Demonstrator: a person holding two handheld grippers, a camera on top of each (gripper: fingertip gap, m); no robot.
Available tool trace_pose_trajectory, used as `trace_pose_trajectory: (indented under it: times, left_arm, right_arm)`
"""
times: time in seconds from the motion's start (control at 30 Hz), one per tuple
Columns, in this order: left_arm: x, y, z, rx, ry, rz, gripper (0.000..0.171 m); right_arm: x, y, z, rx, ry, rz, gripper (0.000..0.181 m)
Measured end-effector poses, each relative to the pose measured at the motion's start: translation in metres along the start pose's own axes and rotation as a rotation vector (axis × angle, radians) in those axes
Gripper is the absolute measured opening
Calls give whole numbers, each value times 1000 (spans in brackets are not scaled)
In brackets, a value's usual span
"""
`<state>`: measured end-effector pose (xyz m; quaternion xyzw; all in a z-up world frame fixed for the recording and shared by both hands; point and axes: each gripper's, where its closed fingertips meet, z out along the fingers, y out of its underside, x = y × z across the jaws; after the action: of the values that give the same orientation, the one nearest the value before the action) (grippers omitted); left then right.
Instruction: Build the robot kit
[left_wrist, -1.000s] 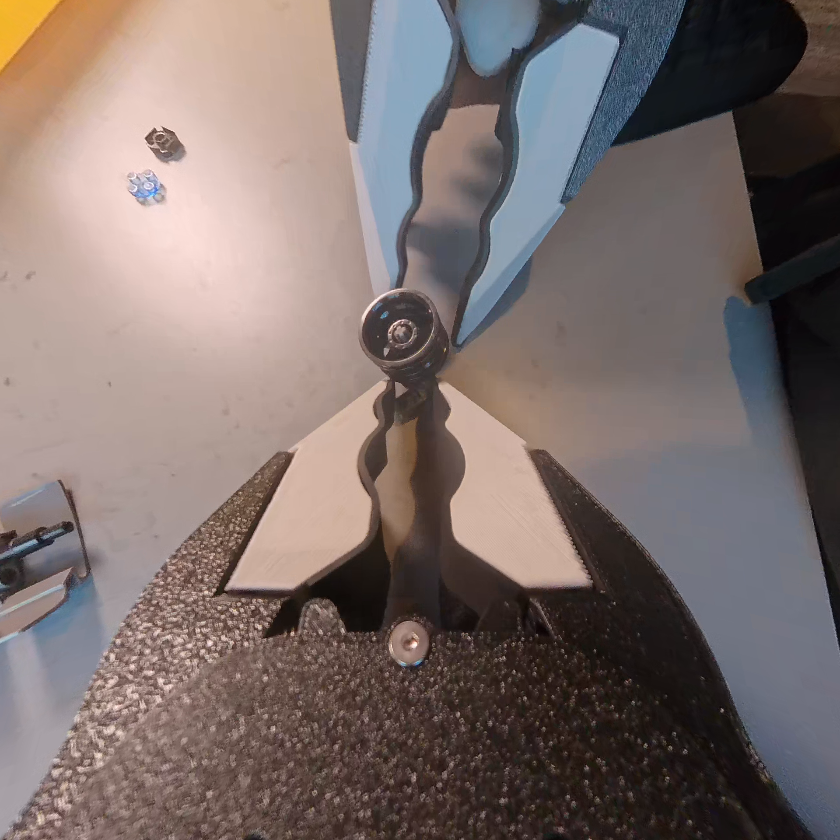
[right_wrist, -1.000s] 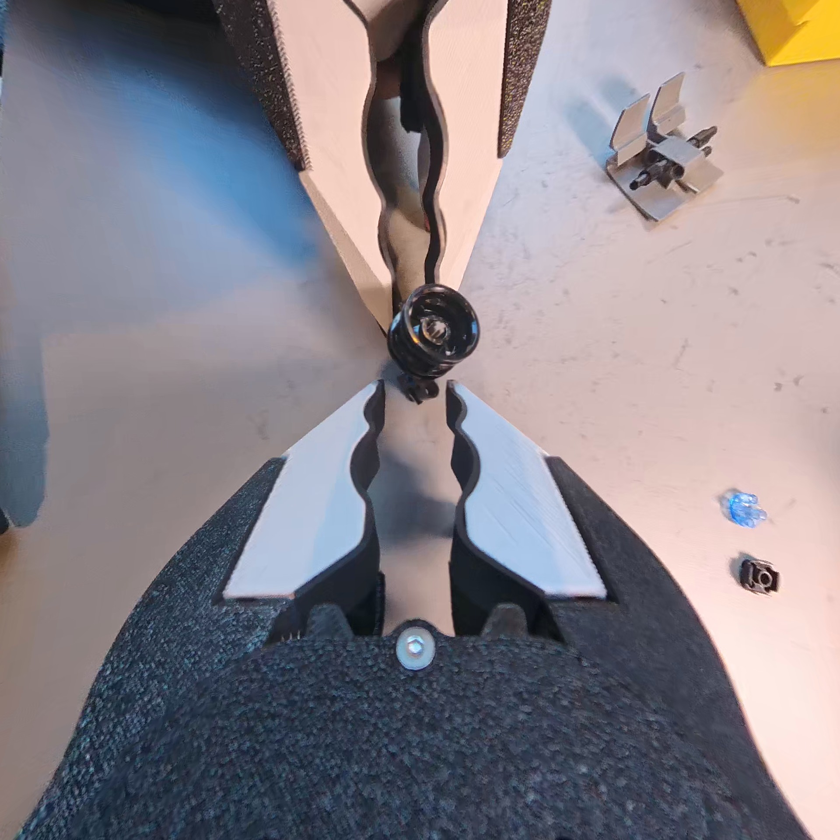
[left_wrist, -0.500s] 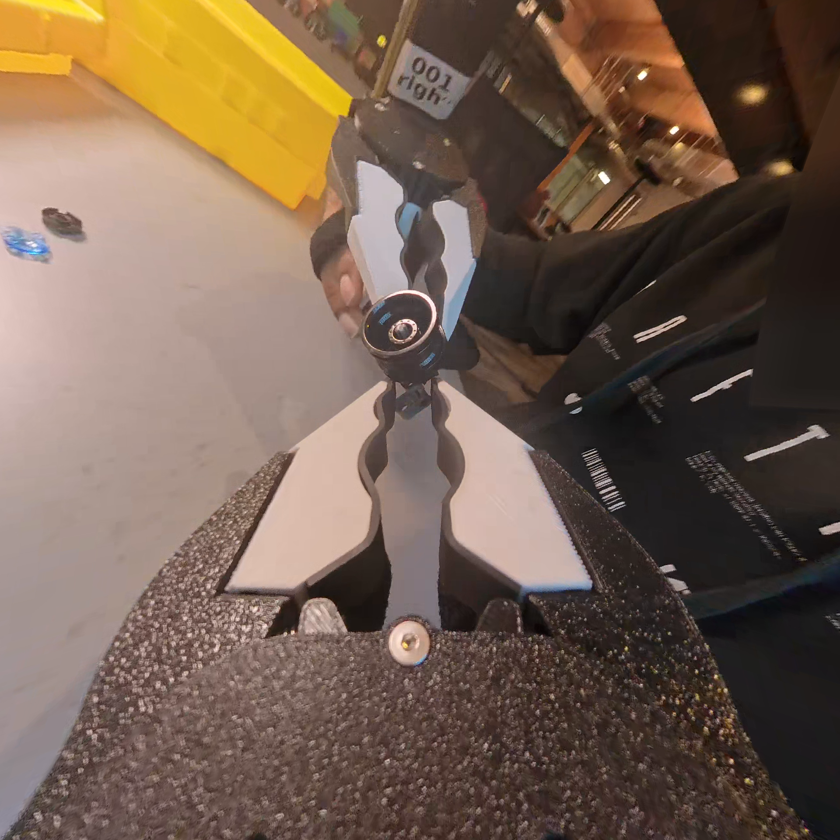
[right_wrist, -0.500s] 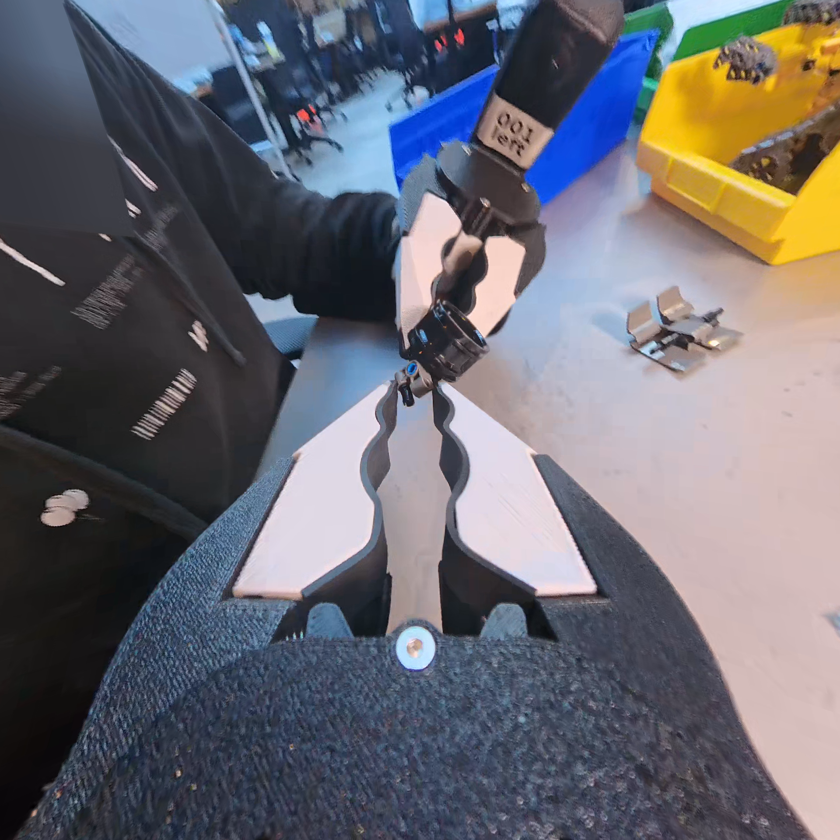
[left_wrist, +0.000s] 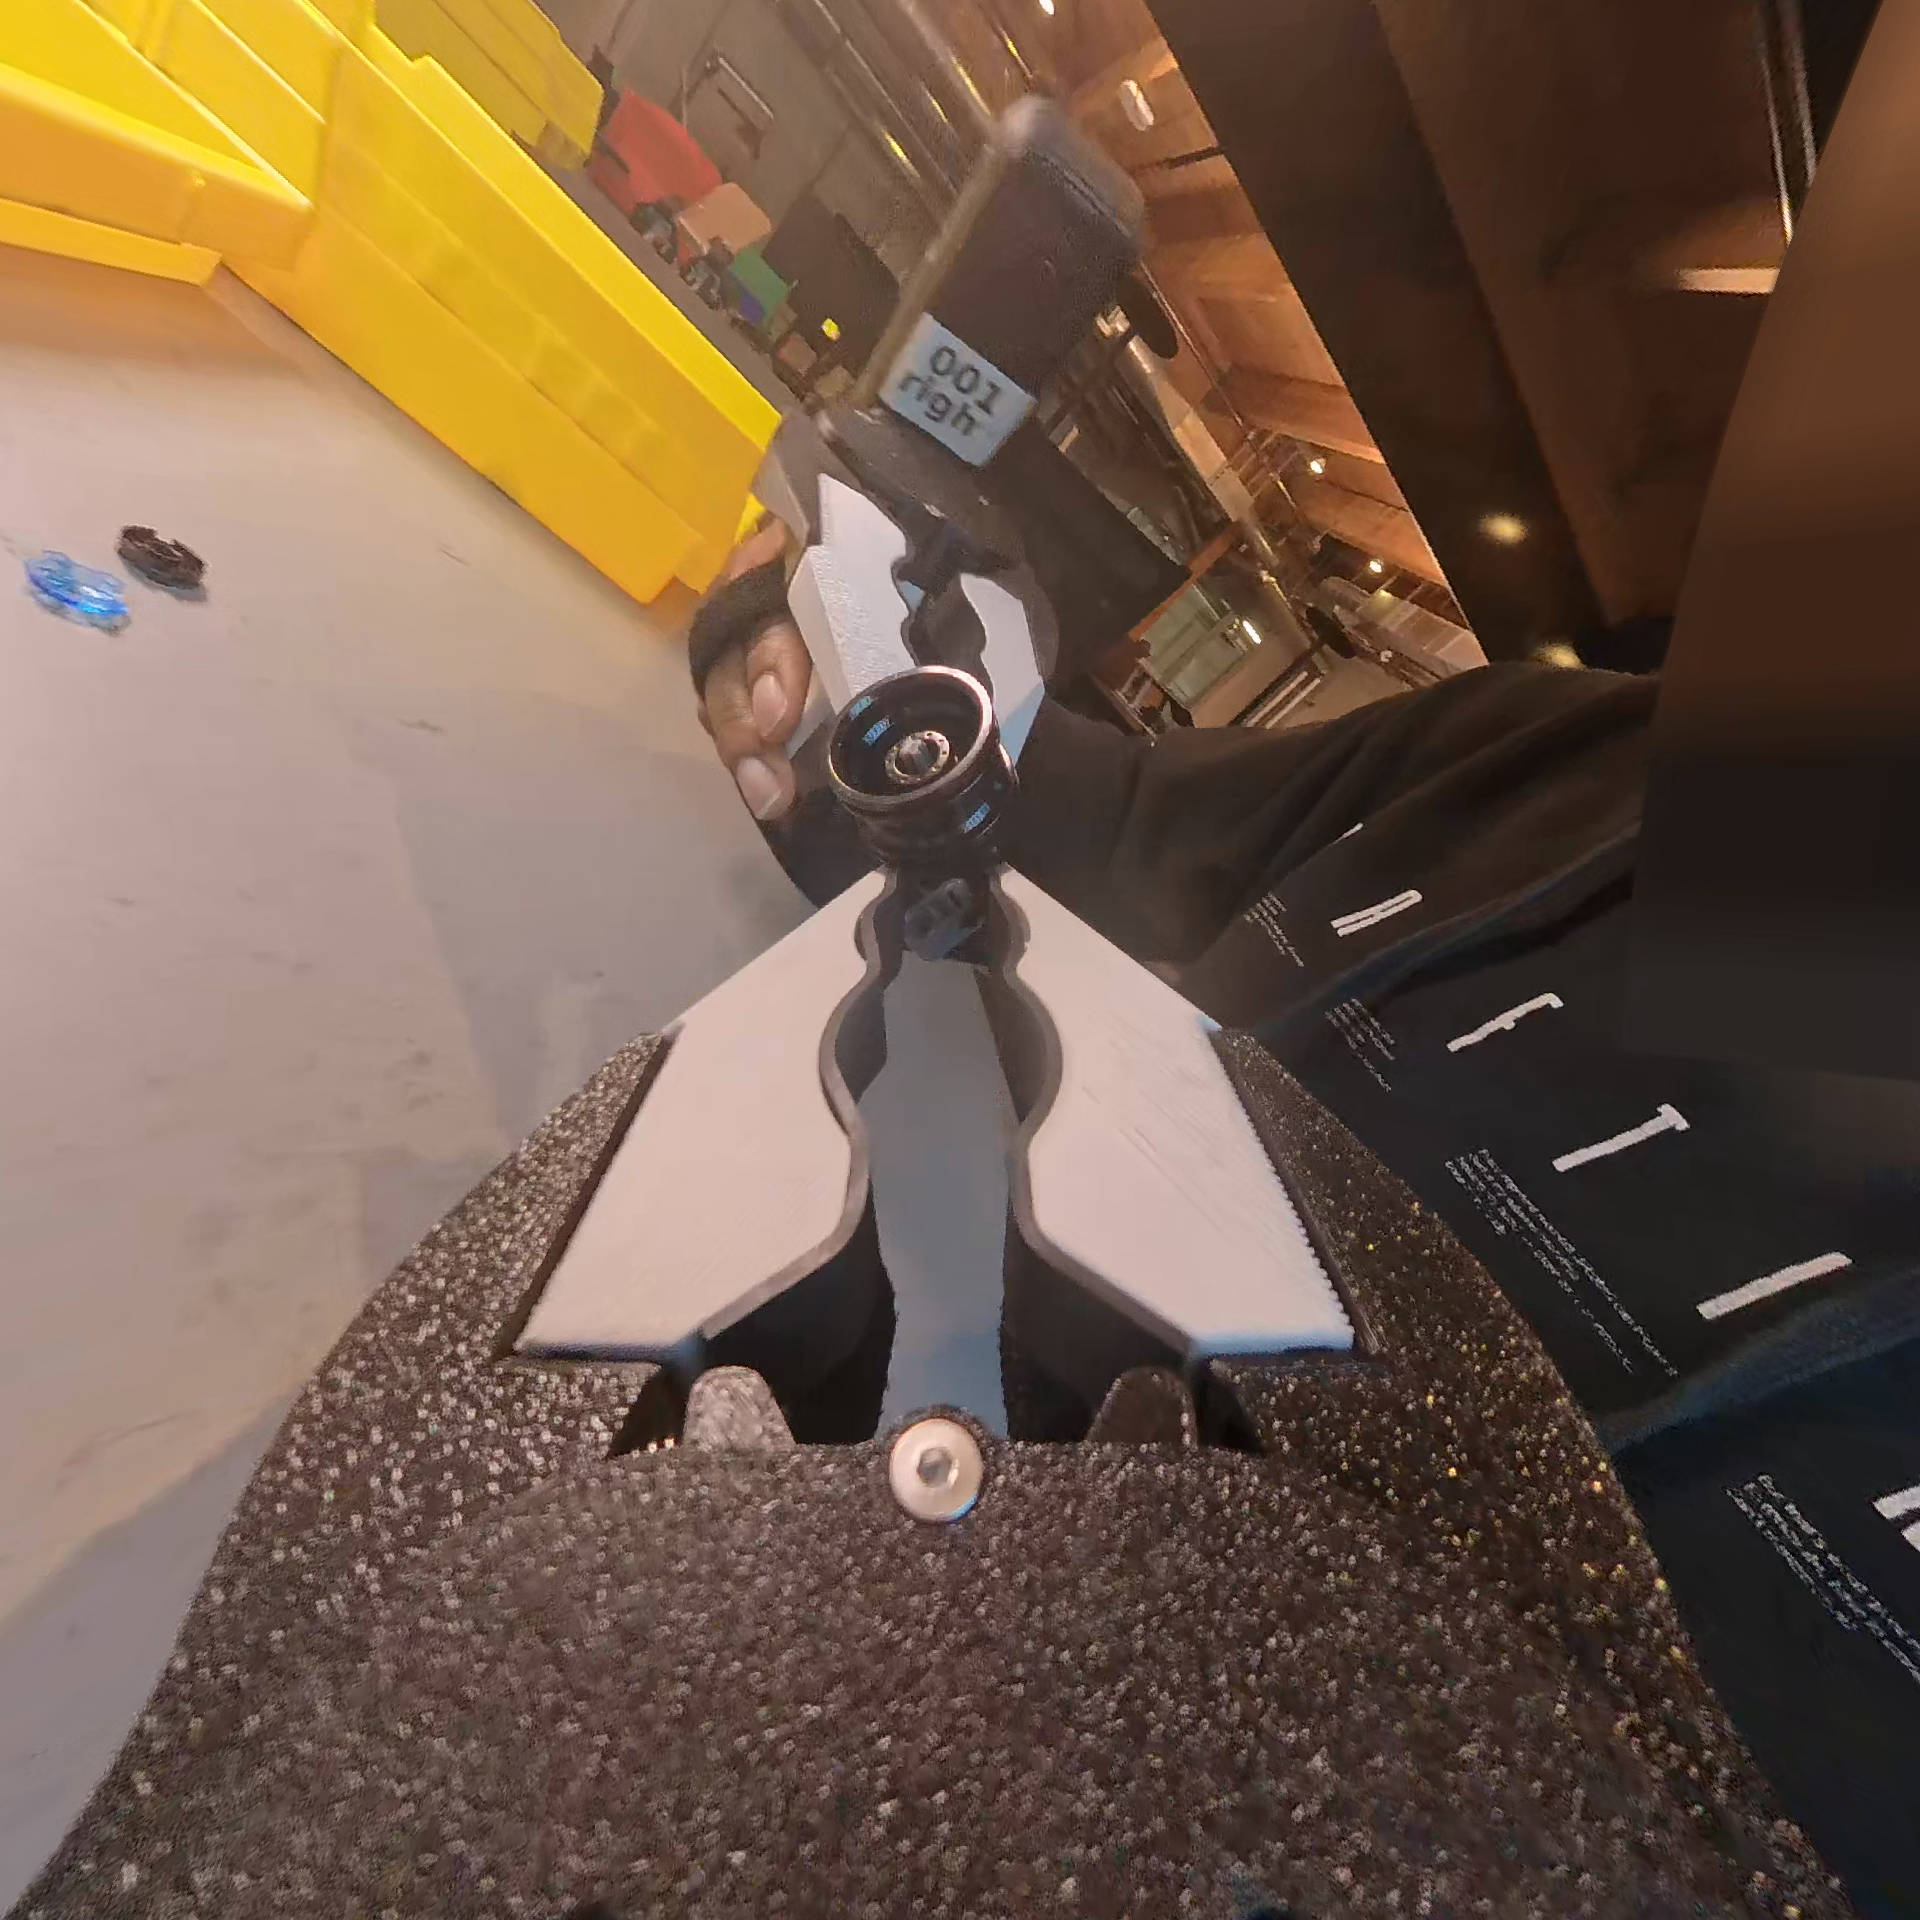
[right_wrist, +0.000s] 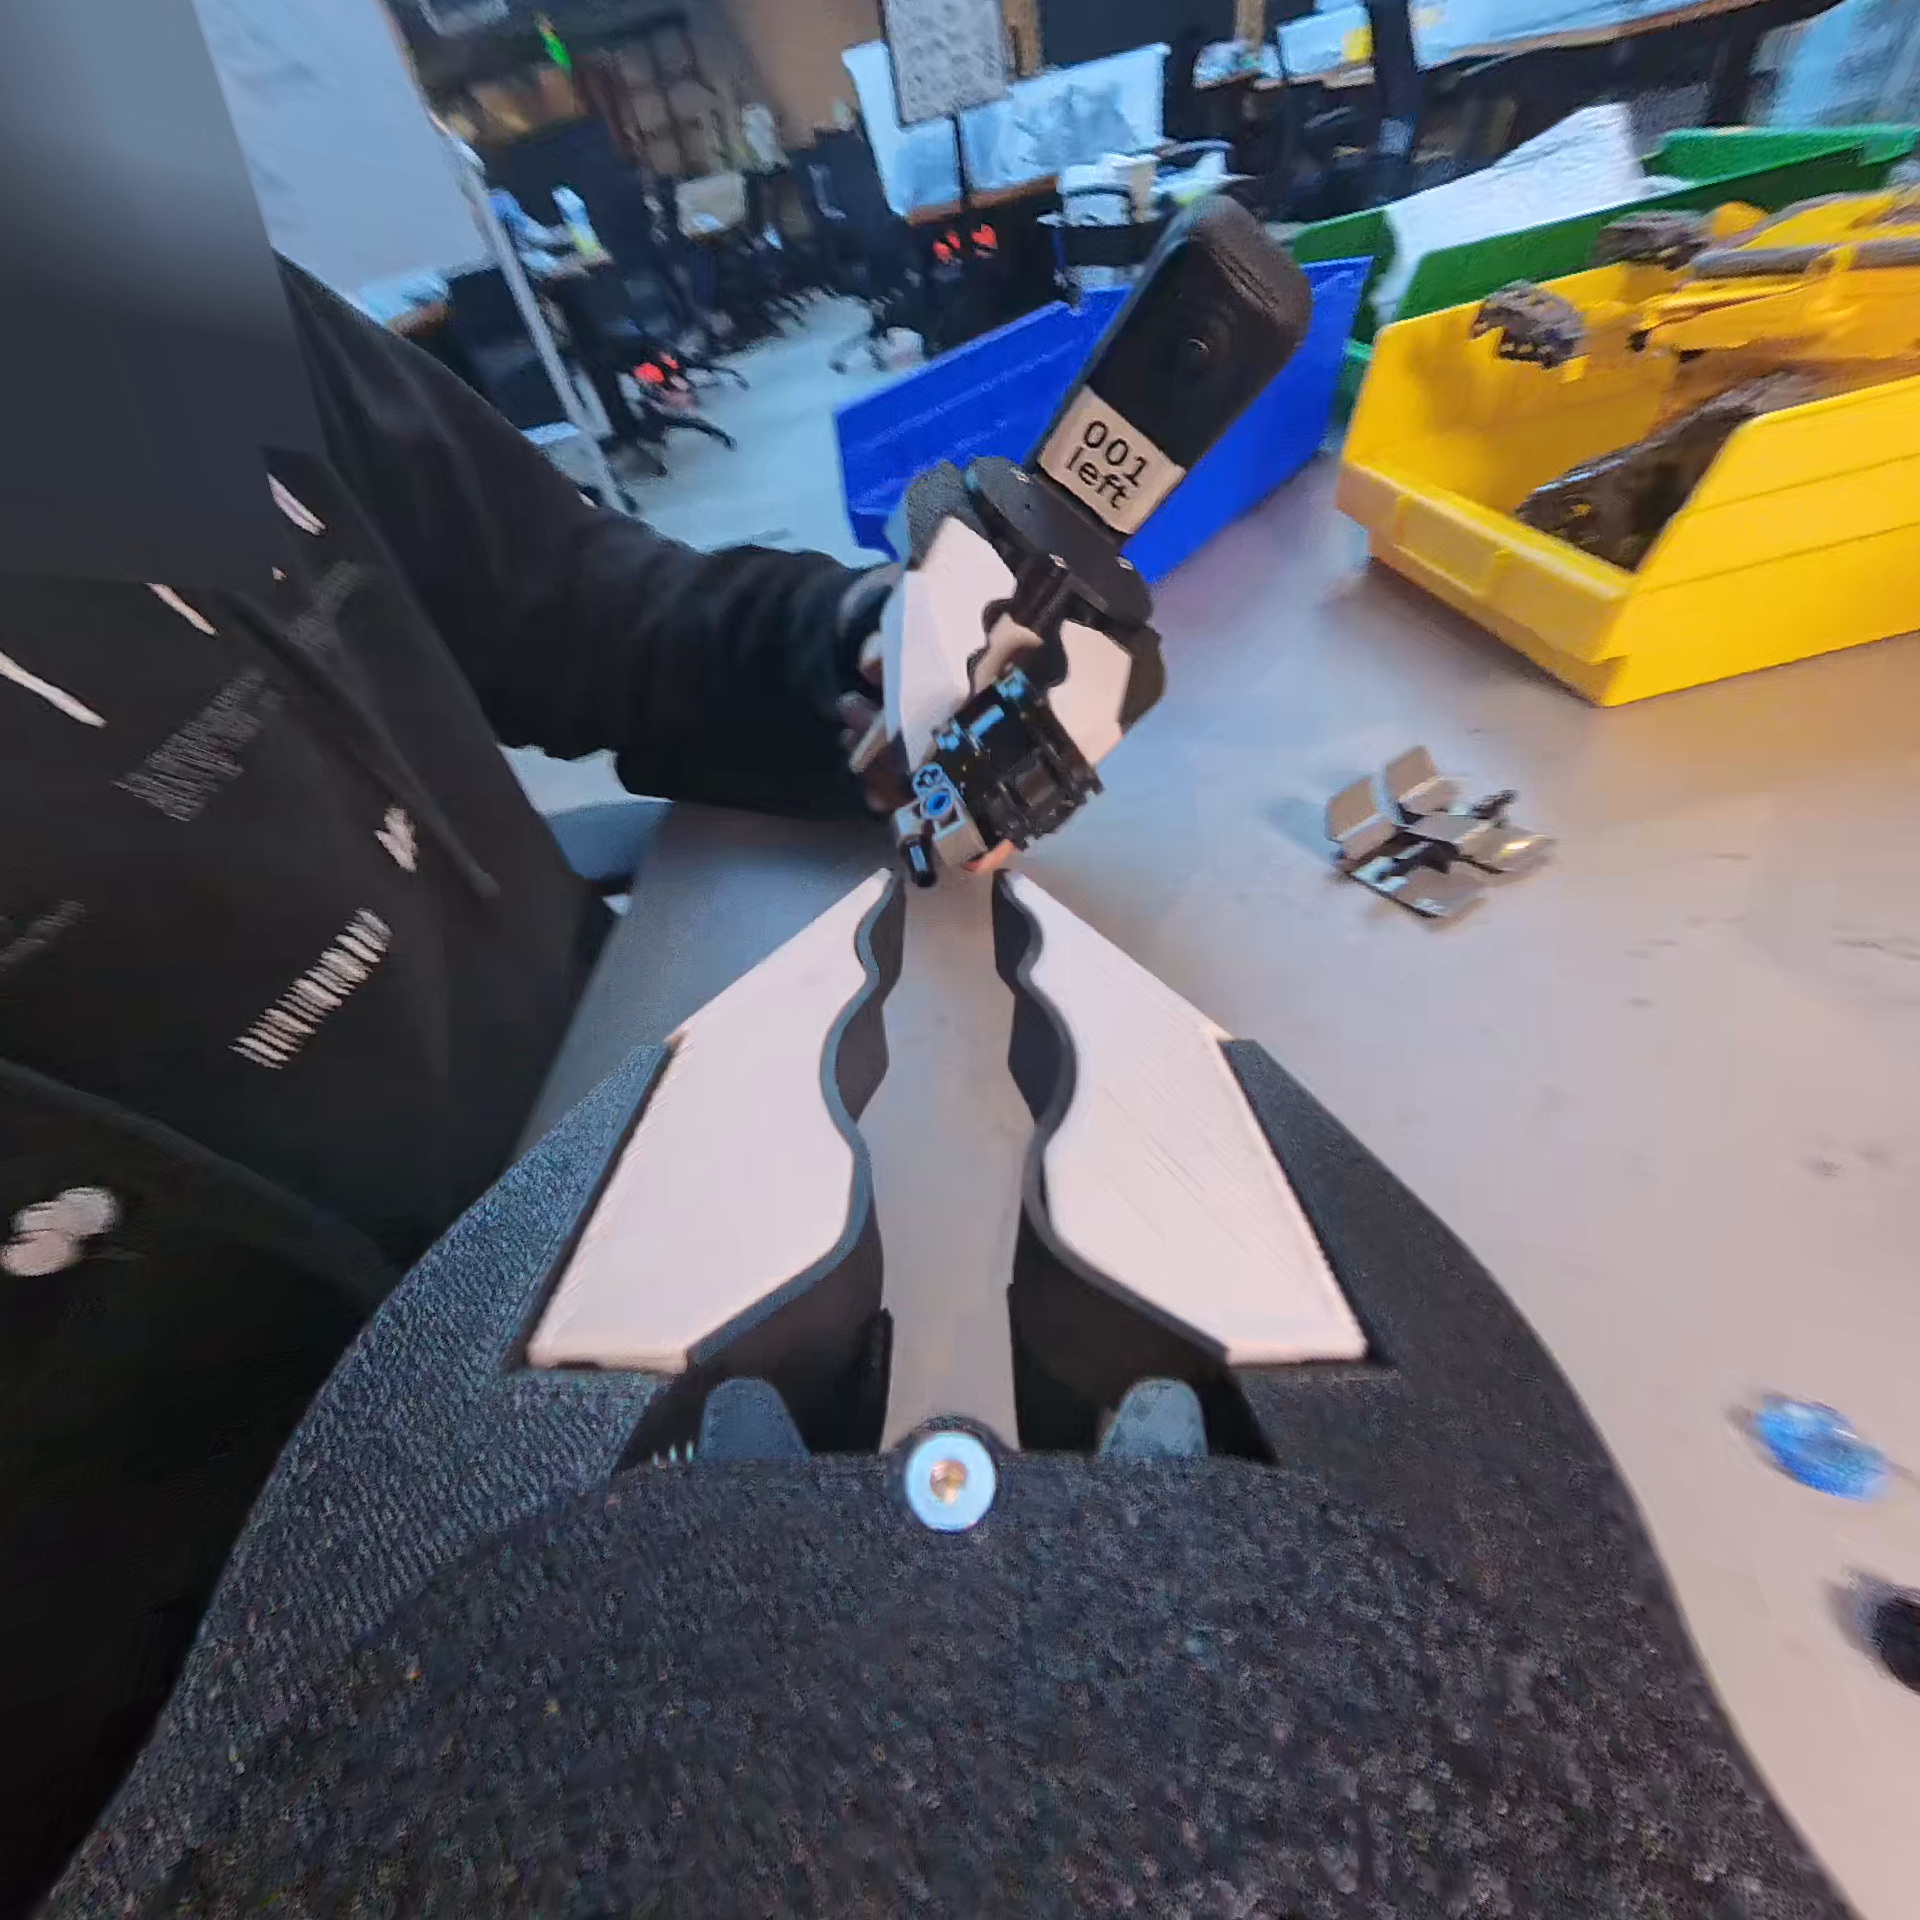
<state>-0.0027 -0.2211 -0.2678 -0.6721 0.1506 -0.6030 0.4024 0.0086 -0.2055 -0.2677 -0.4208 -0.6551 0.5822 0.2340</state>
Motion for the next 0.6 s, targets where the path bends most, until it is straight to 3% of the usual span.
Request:
trace_pose_trajectory:
  times: [0.13,0.23,0.6]
  left_arm:
    - [-5,-2,-4,5,-30,4,14]
    - [-3,1,-4,-16,-13,2,14]
    - [22,29,7,-178,112,44,14]
  right_arm:
    - [5,-3,5,-42,174,-215,16]
    - [5,0,6,-112,221,-351,8]
    - [-26,4,2,-290,-61,-478,0]
